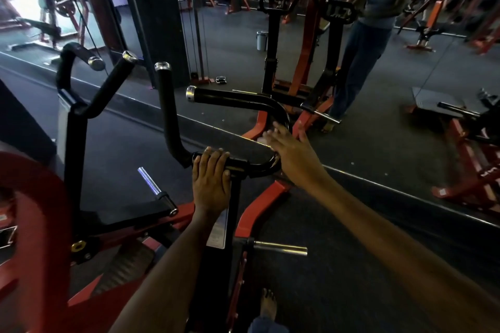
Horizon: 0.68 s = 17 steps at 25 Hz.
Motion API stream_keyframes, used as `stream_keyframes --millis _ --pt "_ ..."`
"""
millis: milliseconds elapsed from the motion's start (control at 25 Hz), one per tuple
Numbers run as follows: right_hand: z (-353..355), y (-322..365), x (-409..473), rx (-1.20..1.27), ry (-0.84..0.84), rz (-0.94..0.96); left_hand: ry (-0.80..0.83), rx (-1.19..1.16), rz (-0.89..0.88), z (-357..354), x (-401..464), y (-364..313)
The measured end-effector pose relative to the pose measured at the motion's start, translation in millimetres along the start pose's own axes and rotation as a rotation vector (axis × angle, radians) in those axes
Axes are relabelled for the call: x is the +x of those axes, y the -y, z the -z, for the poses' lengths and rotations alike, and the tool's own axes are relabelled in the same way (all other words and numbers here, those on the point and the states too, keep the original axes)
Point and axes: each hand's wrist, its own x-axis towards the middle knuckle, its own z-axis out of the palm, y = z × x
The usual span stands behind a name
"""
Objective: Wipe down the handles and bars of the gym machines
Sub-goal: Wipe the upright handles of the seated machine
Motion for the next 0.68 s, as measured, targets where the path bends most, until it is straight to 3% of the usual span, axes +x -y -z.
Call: stream_keyframes --millis 80,200,360,400,520,600,680 --pt "-21 5 -13 -0.155 -0.012 -0.002 0.01 -0.008 0.003 1 -1 -1" --pt "-52 70 -29 0.191 -0.054 -0.279 0.025 -0.01 0.01 1 1 0" --pt "-68 85 -72 0.407 -0.178 -0.164 0.014 -0.012 0.006 1 2 -1" --pt "-69 83 -90 0.528 -0.238 -0.295 0.013 -0.016 0.006 1 1 -1" --pt "-55 64 -72 1.304 -0.46 -1.246 0.012 -0.005 0.005 0 1 0" --pt "-49 59 -34 1.807 -0.451 -1.378 0.016 -0.006 0.005 1 1 -1" --pt "-45 70 -12 2.05 -0.448 -1.437 0.018 -0.001 0.012 2 1 -1"
